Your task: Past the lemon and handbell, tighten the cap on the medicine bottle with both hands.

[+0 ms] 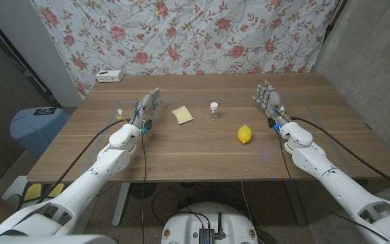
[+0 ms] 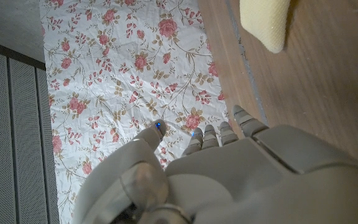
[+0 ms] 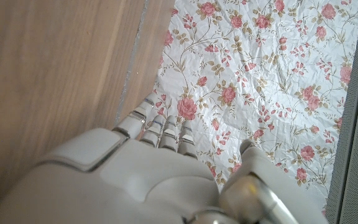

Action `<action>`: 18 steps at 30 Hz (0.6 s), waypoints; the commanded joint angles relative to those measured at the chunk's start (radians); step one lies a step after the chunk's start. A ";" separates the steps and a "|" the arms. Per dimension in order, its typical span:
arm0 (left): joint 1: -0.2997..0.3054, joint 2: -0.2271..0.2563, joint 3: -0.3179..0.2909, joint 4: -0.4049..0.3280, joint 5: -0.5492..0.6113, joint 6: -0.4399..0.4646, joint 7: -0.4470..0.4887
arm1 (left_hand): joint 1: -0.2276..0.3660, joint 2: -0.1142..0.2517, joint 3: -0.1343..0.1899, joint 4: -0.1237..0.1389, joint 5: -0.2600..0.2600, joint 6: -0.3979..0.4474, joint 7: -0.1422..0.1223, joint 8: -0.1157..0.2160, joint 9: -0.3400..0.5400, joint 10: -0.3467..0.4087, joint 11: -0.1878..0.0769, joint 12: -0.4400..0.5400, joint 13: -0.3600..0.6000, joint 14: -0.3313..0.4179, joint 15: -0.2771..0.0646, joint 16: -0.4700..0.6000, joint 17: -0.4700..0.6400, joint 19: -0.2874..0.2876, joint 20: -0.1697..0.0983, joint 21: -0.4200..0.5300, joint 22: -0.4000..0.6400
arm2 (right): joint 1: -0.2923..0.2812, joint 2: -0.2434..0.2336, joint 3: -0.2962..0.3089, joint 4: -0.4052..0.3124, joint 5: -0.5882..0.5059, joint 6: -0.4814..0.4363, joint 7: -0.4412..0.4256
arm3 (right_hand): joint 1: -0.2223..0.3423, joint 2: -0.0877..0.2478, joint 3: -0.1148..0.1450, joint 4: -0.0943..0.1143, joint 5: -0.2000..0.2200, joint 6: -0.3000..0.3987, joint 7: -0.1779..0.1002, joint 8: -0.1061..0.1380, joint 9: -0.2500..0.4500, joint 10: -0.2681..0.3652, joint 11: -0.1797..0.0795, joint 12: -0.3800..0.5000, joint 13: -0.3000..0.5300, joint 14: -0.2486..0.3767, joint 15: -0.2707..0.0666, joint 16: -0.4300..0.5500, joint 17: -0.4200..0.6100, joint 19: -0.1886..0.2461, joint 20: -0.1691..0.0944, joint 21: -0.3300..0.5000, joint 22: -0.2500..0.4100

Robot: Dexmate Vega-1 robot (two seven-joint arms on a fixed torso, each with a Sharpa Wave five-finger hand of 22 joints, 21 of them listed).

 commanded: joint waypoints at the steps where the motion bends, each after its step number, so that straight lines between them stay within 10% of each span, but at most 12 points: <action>1: -0.027 0.014 0.007 0.033 0.021 0.004 -0.008 | 0.011 -0.009 0.004 -0.009 0.004 0.006 0.002 0.007 0.005 0.005 -0.007 0.007 0.004 -0.001 -0.007 0.005 0.004 0.000 0.004 0.006 0.005 | 0.005 0.024 -0.007 0.026 -0.034 0.050 -0.036 | 0.003 0.005 0.007 0.000 0.006 0.003 -0.002 0.007 0.005 0.005 -0.004 0.007 0.004 0.009 -0.018 0.004 0.001 0.009 -0.063 0.004 0.003; 10: -0.052 0.021 0.023 0.039 0.048 0.017 -0.012 | 0.009 -0.035 -0.010 -0.032 0.000 0.012 -0.021 0.007 0.005 0.013 -0.029 0.008 0.004 0.005 -0.019 0.003 0.003 -0.005 0.004 0.003 0.004 | 0.006 0.039 -0.008 0.042 -0.038 0.065 -0.047 | 0.003 0.005 0.007 -0.002 0.007 -0.001 -0.005 0.006 0.005 0.004 -0.006 0.007 0.003 0.008 -0.018 0.004 -0.002 0.006 -0.064 0.004 0.003; 18: -0.049 0.024 0.034 0.008 0.066 0.037 0.012 | 0.046 -0.051 -0.008 -0.109 0.010 0.051 -0.070 0.016 0.007 0.060 -0.052 0.019 0.006 0.055 -0.028 0.010 0.004 -0.025 0.029 -0.004 0.003 | 0.015 0.036 -0.005 0.048 -0.028 0.055 -0.036 | 0.003 0.006 0.007 -0.003 0.008 -0.001 -0.006 0.007 0.005 0.006 -0.004 0.008 0.003 0.009 -0.020 0.005 -0.004 0.004 -0.065 0.003 0.003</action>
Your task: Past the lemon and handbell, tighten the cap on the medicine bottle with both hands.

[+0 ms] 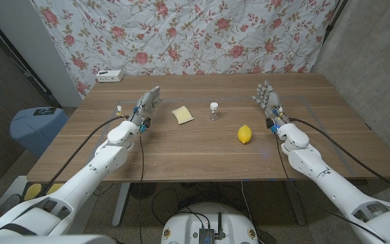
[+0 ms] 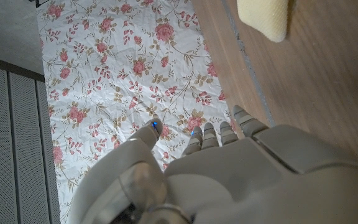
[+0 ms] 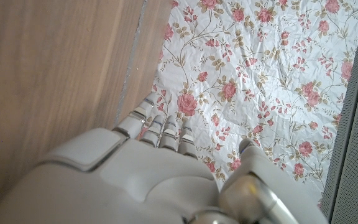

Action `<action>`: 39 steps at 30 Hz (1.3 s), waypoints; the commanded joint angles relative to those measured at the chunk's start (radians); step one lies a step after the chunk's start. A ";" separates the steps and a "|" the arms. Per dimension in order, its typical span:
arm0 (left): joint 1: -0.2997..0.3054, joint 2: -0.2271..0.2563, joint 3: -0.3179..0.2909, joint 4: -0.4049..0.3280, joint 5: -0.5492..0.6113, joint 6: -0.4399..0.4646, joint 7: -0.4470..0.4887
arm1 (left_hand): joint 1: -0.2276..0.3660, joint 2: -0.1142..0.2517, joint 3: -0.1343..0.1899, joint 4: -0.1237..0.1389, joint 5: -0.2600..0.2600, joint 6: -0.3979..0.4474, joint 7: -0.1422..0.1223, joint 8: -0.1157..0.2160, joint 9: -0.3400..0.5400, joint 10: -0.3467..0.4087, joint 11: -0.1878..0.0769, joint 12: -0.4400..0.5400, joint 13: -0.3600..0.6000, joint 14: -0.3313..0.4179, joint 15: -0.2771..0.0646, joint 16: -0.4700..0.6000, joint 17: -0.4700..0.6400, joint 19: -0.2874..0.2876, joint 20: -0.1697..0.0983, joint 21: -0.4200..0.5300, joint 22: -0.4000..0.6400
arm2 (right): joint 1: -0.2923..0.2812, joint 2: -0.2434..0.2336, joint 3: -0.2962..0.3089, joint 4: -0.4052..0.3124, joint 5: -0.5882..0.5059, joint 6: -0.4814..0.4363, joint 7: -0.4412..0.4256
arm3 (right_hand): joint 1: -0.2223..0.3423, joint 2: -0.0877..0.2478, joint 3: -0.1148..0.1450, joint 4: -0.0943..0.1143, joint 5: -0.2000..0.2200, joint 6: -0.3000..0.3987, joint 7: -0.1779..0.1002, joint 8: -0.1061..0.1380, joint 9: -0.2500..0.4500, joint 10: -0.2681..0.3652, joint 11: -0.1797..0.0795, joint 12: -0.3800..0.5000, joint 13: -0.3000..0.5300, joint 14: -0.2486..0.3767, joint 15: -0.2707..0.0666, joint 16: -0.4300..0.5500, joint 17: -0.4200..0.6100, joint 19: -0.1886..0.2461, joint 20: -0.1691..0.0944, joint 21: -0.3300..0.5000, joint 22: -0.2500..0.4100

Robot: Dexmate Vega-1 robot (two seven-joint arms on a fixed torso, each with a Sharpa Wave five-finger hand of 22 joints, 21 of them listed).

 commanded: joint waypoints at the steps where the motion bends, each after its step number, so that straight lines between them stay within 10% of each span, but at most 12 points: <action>1: -0.008 0.005 0.018 -0.028 0.031 0.023 0.029 | 0.030 -0.006 0.005 -0.040 0.010 0.021 -0.015 0.012 0.002 0.025 -0.011 0.009 0.006 0.019 -0.005 0.005 0.004 -0.016 0.024 -0.004 0.003 | 0.011 0.007 0.002 0.019 0.007 0.003 0.006 | -0.003 -0.001 0.004 0.000 0.008 0.000 -0.004 0.007 0.005 0.006 -0.006 0.004 0.003 0.009 -0.020 0.006 -0.002 0.005 -0.065 0.004 0.004; 11: -0.008 -0.010 0.030 -0.042 0.059 0.008 0.058 | 0.057 -0.065 -0.016 -0.115 0.001 0.058 -0.059 0.014 0.003 0.078 -0.060 0.017 0.008 0.040 -0.046 0.004 0.005 -0.032 0.049 -0.003 0.004 | 0.023 0.001 0.007 0.039 0.013 0.000 0.019 | -0.004 -0.006 0.001 -0.002 0.009 0.004 -0.005 0.009 0.005 0.010 -0.004 0.005 0.003 0.013 -0.019 0.008 -0.004 0.007 -0.063 0.005 0.003; 17: -0.013 -0.037 0.027 -0.027 0.023 0.006 0.037 | 0.118 -0.109 -0.026 -0.192 0.008 0.043 -0.095 0.008 0.004 0.078 -0.075 0.005 0.009 0.032 -0.067 -0.001 0.006 -0.134 0.110 -0.015 0.005 | 0.037 0.006 0.010 0.074 0.020 0.013 0.039 | -0.005 -0.008 -0.001 -0.003 0.010 0.005 -0.005 0.010 0.005 0.011 -0.004 0.006 0.003 0.016 -0.020 0.009 -0.005 0.010 -0.062 0.006 0.003; 21: -0.026 -0.020 0.044 -0.047 0.046 0.041 0.039 | 0.188 -0.138 -0.026 -0.227 0.012 0.043 -0.115 0.016 0.004 0.080 -0.102 0.003 0.010 0.076 -0.106 0.011 0.006 -0.157 0.093 -0.007 0.004 | 0.042 0.007 0.013 0.093 0.027 0.019 0.052 | -0.006 -0.009 -0.002 -0.003 0.010 0.007 -0.004 0.010 0.005 0.014 -0.004 0.007 0.003 0.016 -0.020 0.009 -0.006 0.010 -0.061 0.006 0.003; 29: -0.069 -0.019 0.084 -0.034 0.077 0.056 -0.012 | 0.306 -0.167 -0.016 -0.234 0.020 0.081 -0.105 0.025 0.006 0.113 -0.127 0.009 0.010 0.153 -0.149 0.016 0.006 -0.160 0.078 -0.003 0.002 | 0.041 0.006 0.023 0.113 0.036 0.038 0.064 | -0.008 -0.010 -0.004 -0.003 0.011 0.008 -0.005 0.011 0.005 0.016 -0.005 0.007 0.003 0.016 -0.018 0.010 -0.007 0.009 -0.060 0.006 0.004; 37: -0.090 -0.026 0.107 -0.034 0.111 0.070 -0.001 | 0.457 -0.225 -0.021 -0.227 0.029 -0.039 -0.252 -0.002 0.005 0.158 -0.142 0.006 0.007 0.193 -0.163 0.005 0.005 -0.173 0.068 -0.007 0.002 | 0.037 0.000 0.030 0.115 0.038 0.046 0.065 | -0.008 -0.012 -0.006 -0.005 0.012 0.010 -0.006 0.011 0.005 0.019 -0.004 0.008 0.003 0.018 -0.017 0.010 -0.009 0.009 -0.059 0.006 0.004; 39: -0.095 -0.032 0.111 -0.030 0.119 0.067 0.004 | 0.484 -0.228 -0.025 -0.223 0.029 -0.070 -0.256 -0.003 0.005 0.158 -0.141 0.003 0.007 0.181 -0.164 0.001 0.005 -0.209 0.076 -0.014 0.002 | 0.036 -0.001 0.031 0.113 0.038 0.046 0.064 | -0.008 -0.013 -0.006 -0.005 0.012 0.010 -0.007 0.011 0.005 0.020 -0.003 0.008 0.003 0.018 -0.016 0.010 -0.009 0.009 -0.059 0.006 0.004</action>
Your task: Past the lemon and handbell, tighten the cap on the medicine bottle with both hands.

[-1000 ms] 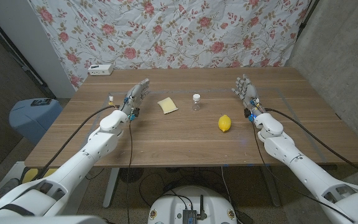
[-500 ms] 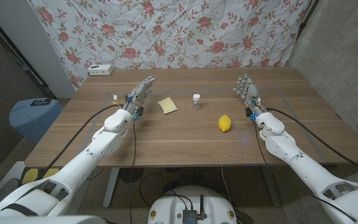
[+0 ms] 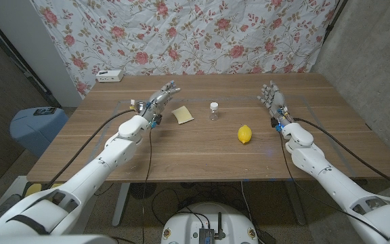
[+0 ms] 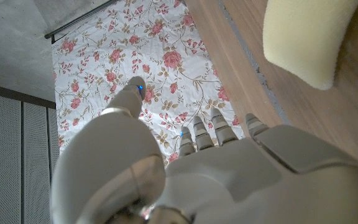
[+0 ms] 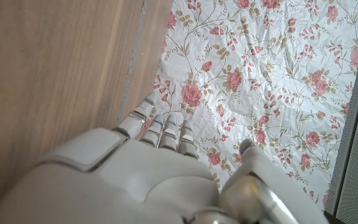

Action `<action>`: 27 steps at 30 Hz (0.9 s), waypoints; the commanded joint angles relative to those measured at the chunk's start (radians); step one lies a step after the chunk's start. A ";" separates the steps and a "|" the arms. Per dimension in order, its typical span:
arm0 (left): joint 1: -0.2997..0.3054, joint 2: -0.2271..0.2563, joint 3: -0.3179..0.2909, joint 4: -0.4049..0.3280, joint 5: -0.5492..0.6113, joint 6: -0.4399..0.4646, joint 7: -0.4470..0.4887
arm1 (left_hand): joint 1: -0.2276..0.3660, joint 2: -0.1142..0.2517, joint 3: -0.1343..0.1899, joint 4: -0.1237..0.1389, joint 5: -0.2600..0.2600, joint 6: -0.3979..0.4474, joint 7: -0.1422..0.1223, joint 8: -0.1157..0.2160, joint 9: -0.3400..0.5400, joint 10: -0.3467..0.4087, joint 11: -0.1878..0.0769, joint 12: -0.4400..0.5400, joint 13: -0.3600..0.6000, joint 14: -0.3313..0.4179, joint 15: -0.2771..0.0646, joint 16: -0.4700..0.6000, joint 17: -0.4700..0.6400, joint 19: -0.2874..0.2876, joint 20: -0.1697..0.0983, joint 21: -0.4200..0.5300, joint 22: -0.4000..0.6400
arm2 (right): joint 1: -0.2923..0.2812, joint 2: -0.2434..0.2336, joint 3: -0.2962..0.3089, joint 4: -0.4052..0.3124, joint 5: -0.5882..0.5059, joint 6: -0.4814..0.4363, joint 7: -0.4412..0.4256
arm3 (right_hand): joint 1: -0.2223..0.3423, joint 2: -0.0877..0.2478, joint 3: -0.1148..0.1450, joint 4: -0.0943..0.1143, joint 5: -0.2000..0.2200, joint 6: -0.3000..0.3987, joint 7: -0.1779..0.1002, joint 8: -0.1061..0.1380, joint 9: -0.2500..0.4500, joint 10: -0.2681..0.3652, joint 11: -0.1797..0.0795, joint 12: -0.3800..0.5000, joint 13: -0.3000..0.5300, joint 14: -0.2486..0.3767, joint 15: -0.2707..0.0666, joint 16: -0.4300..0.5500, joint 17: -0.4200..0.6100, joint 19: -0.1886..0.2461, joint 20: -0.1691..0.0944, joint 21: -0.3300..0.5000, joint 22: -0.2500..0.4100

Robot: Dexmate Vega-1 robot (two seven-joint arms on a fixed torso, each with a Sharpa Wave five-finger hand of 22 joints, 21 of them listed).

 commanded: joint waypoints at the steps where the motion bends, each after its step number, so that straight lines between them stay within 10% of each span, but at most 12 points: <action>1: -0.050 -0.014 0.051 0.006 0.051 0.022 0.007 | 0.063 -0.013 -0.011 0.011 0.002 -0.067 -0.039 -0.006 0.002 0.018 -0.008 -0.003 0.001 -0.005 -0.072 -0.009 0.003 -0.054 0.016 -0.004 0.003 | -0.002 -0.007 0.011 0.012 0.010 0.020 0.012 | -0.001 -0.005 -0.003 -0.002 0.005 0.005 -0.001 0.007 0.005 0.011 -0.001 0.004 0.003 0.011 -0.017 0.006 0.000 0.009 -0.059 0.006 0.004; 27: -0.107 0.027 0.135 -0.080 0.179 0.142 -0.005 | 0.124 -0.068 -0.066 0.016 0.026 -0.153 -0.036 0.001 0.002 0.067 -0.008 -0.006 -0.002 0.063 -0.092 0.001 0.002 -0.031 -0.024 0.011 0.002 | 0.006 -0.002 0.025 0.043 0.015 0.037 0.003 | -0.003 -0.006 -0.007 -0.003 0.009 0.008 -0.003 0.008 0.005 0.018 0.003 0.005 0.003 0.013 -0.012 0.007 -0.003 0.008 -0.057 0.006 0.004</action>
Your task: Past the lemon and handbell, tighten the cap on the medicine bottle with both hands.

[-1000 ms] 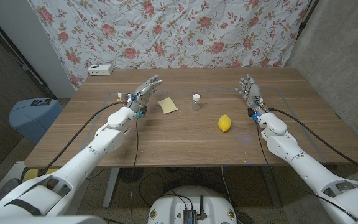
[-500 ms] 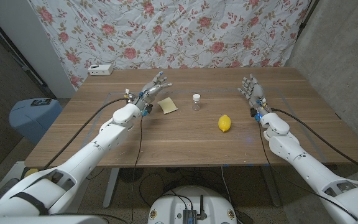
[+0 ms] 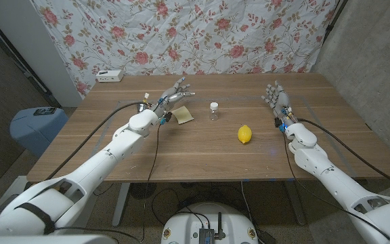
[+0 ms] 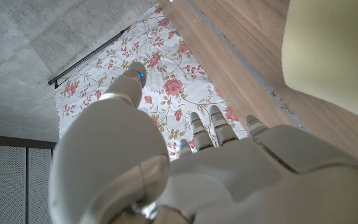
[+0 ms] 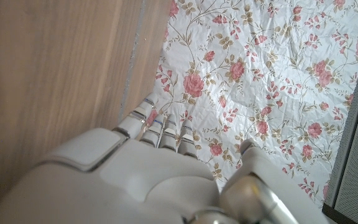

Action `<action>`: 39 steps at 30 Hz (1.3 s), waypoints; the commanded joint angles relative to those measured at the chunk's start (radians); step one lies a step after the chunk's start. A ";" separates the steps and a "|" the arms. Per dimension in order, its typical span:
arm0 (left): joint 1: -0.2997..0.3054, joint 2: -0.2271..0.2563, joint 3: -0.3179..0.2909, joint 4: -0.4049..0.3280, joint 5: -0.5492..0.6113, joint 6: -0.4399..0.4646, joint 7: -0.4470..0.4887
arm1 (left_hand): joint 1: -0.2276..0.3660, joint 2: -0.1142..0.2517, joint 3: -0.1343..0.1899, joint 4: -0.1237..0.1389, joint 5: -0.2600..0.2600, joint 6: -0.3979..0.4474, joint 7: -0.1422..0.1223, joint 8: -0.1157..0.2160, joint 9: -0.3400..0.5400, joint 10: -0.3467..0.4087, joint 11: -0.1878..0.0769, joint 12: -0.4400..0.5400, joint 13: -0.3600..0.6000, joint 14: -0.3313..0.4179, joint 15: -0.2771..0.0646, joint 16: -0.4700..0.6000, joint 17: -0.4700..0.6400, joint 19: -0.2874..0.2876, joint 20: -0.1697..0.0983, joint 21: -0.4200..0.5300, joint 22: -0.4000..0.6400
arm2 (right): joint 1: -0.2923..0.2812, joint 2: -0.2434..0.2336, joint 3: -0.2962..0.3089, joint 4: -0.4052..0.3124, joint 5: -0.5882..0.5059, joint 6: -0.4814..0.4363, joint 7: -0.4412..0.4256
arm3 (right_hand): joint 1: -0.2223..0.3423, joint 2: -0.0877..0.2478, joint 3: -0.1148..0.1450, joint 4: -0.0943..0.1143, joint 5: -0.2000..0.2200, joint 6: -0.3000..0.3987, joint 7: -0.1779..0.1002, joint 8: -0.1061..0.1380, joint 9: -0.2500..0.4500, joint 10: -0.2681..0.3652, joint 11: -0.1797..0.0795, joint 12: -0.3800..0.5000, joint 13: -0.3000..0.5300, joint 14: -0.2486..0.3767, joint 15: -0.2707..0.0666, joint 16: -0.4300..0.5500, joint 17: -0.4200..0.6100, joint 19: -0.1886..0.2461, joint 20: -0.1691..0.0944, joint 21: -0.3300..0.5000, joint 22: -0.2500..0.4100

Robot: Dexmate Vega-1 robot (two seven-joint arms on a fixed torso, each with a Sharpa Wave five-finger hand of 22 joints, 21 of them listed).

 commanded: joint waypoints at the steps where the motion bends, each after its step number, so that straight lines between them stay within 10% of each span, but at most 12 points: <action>1: -0.016 0.032 0.033 -0.065 0.041 0.067 -0.018 | 0.010 -0.017 -0.018 0.002 0.013 -0.015 0.001 0.005 0.003 0.008 0.005 -0.004 0.002 0.016 -0.090 0.003 0.002 -0.001 -0.022 0.006 0.002 | 0.002 0.003 0.008 0.014 0.004 0.013 -0.003 | 0.001 -0.002 -0.003 0.001 0.005 0.007 -0.003 0.008 0.005 0.009 0.001 0.005 0.004 0.008 -0.007 0.004 0.002 0.008 -0.057 0.006 0.004; 25: -0.004 0.077 0.080 -0.184 0.106 0.167 -0.025 | -0.005 -0.021 -0.128 0.025 0.050 -0.125 0.063 -0.010 0.003 -0.006 0.021 -0.012 0.004 0.003 -0.080 -0.002 0.002 -0.018 -0.002 0.002 0.003 | -0.023 -0.006 0.019 -0.013 0.007 0.018 -0.022 | 0.000 0.000 -0.006 0.000 0.008 0.010 -0.005 0.008 0.005 0.014 0.003 0.005 0.004 0.007 -0.005 0.003 0.000 0.006 -0.055 0.006 0.004; 39: 0.027 0.064 0.091 -0.202 0.189 0.120 0.056 | 0.023 -0.012 -0.172 0.022 0.071 -0.210 0.111 0.000 0.003 0.029 -0.010 -0.006 0.002 0.034 -0.125 0.001 0.001 0.023 -0.047 0.010 0.003 | -0.048 -0.008 0.029 -0.038 0.012 0.032 -0.035 | -0.001 0.000 -0.007 -0.001 0.010 0.012 -0.005 0.009 0.005 0.017 0.004 0.006 0.004 0.007 -0.004 0.004 -0.001 0.006 -0.053 0.006 0.004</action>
